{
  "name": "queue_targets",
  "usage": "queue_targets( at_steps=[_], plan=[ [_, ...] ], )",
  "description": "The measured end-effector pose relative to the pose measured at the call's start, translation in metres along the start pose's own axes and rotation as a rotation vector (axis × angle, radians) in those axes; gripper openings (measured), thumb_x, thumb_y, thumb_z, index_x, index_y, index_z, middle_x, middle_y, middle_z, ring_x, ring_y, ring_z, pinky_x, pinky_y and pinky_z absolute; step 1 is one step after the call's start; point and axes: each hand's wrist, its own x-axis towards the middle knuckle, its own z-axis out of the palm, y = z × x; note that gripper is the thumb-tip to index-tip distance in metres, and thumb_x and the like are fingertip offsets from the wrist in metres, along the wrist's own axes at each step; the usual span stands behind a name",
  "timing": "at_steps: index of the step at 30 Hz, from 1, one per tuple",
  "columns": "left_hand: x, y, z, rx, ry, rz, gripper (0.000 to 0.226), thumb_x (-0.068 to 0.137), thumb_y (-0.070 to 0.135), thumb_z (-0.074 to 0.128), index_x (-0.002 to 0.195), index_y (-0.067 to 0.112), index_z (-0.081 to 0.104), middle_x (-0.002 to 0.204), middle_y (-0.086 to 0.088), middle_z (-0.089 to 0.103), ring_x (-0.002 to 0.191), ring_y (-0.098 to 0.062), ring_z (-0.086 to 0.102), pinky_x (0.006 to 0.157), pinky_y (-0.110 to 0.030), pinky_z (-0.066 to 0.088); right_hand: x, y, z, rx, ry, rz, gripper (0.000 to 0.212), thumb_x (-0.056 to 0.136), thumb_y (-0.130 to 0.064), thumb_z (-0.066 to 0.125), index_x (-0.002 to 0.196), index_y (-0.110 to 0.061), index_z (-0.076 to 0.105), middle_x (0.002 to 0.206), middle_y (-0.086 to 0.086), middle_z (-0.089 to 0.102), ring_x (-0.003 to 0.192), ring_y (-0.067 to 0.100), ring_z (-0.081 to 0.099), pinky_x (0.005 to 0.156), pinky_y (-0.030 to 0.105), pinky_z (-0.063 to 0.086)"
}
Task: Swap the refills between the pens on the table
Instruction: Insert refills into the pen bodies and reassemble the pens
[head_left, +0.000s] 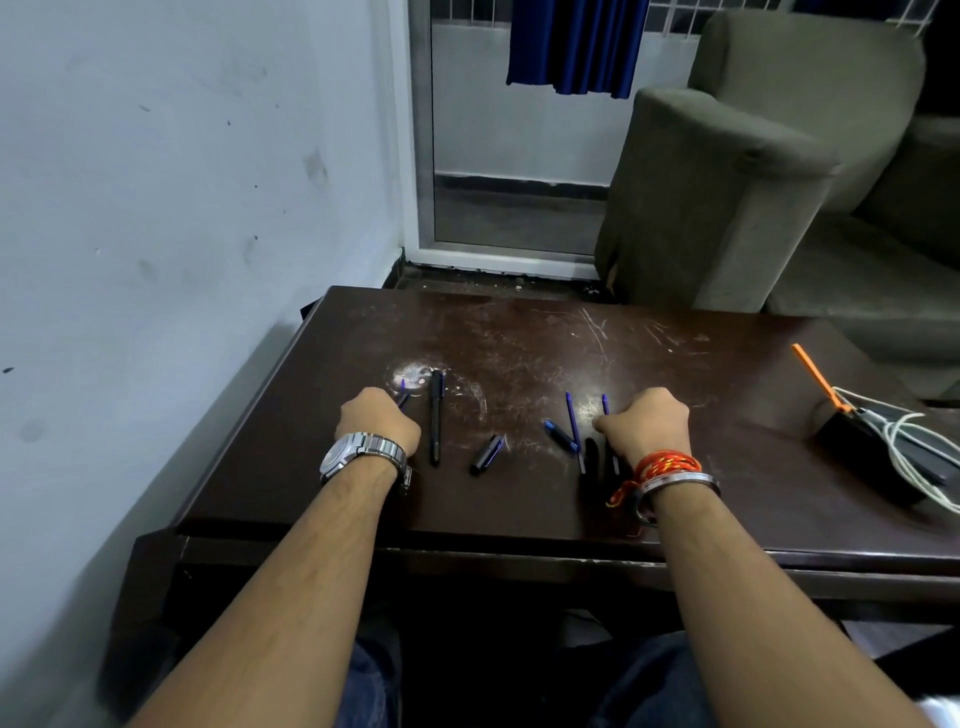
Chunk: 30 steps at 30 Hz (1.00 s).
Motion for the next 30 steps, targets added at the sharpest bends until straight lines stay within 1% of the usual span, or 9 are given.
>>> queue_targets(
  at_steps=[6,9,13,18,20,22,25,28,30],
  plan=[
    [0.0,0.001,0.001,0.091,-0.029,0.048,0.021,0.08,0.009,0.063,0.066,0.01,0.048,0.08,-0.011,0.057,0.074,-0.032,0.061,0.059,-0.031,0.046,-0.002,-0.002,0.002,0.004,-0.005,-0.014,0.021,0.079,-0.017,0.077,0.077,-0.001,0.063,0.076,0.012,0.063,0.064,0.02,0.059,0.059,0.028,0.048],
    [-0.003,0.005,0.002,0.126,-0.006,0.071,0.014,0.08,0.011,0.066,0.076,0.009,0.053,0.081,-0.01,0.055,0.081,-0.033,0.065,0.061,-0.031,0.047,-0.005,-0.004,0.004,0.013,0.013,-0.029,0.019,0.078,-0.016,0.076,0.075,-0.001,0.064,0.076,0.013,0.065,0.065,0.021,0.062,0.057,0.028,0.049],
    [-0.002,0.003,0.004,0.129,-0.002,0.072,0.016,0.082,0.018,0.065,0.076,0.009,0.053,0.08,-0.01,0.057,0.065,-0.027,0.055,0.057,-0.03,0.045,-0.008,-0.007,0.007,0.016,0.013,-0.054,0.019,0.078,-0.019,0.074,0.08,-0.002,0.068,0.078,0.013,0.068,0.068,0.022,0.064,0.059,0.027,0.049],
    [-0.01,0.011,0.001,-0.013,0.163,0.148,0.029,0.084,0.022,0.06,0.059,0.012,0.047,0.068,-0.009,0.059,0.052,-0.024,0.049,0.05,-0.027,0.039,-0.025,-0.018,0.006,0.117,-0.027,-0.233,0.018,0.087,-0.027,0.07,0.072,-0.017,0.069,0.074,-0.001,0.067,0.072,0.011,0.061,0.07,0.026,0.05],
    [-0.019,0.02,-0.003,-0.125,0.178,0.224,0.038,0.084,0.026,0.062,0.052,0.013,0.045,0.054,-0.003,0.051,0.046,-0.017,0.046,0.042,-0.025,0.03,-0.034,-0.026,0.009,0.223,-0.054,-0.283,0.029,0.089,-0.04,0.067,0.068,-0.021,0.067,0.068,-0.004,0.066,0.064,0.009,0.061,0.062,0.024,0.048],
    [-0.029,0.026,-0.003,-0.189,0.098,0.318,0.037,0.082,0.029,0.063,0.052,0.012,0.051,0.051,-0.002,0.052,0.047,-0.016,0.049,0.039,-0.024,0.031,-0.041,-0.035,0.015,0.404,-0.19,-0.255,0.035,0.089,-0.048,0.066,0.074,-0.016,0.071,0.068,0.002,0.068,0.054,0.009,0.058,0.053,0.024,0.049],
    [-0.037,0.029,0.002,-0.204,0.002,0.47,0.029,0.079,0.028,0.065,0.057,0.011,0.059,0.053,-0.003,0.058,0.05,-0.015,0.052,0.043,-0.016,0.036,-0.049,-0.045,0.025,0.701,-0.414,-0.21,0.024,0.092,-0.032,0.067,0.085,-0.009,0.072,0.077,0.006,0.068,0.057,0.009,0.058,0.053,0.022,0.052],
    [-0.038,0.03,0.007,-0.254,-0.068,0.542,0.028,0.08,0.027,0.065,0.055,0.017,0.057,0.055,-0.004,0.063,0.05,-0.015,0.054,0.049,-0.023,0.041,-0.056,-0.049,0.028,0.793,-0.458,-0.269,0.009,0.094,-0.009,0.064,0.088,-0.006,0.07,0.074,0.009,0.067,0.059,0.012,0.06,0.055,0.022,0.055],
    [-0.038,0.03,0.008,-0.265,-0.092,0.572,0.029,0.081,0.028,0.064,0.055,0.02,0.057,0.055,-0.003,0.064,0.047,-0.011,0.051,0.046,-0.021,0.039,-0.061,-0.051,0.026,0.848,-0.485,-0.273,0.007,0.093,-0.003,0.063,0.088,-0.001,0.068,0.069,0.009,0.066,0.054,0.011,0.059,0.055,0.021,0.056]
  ],
)
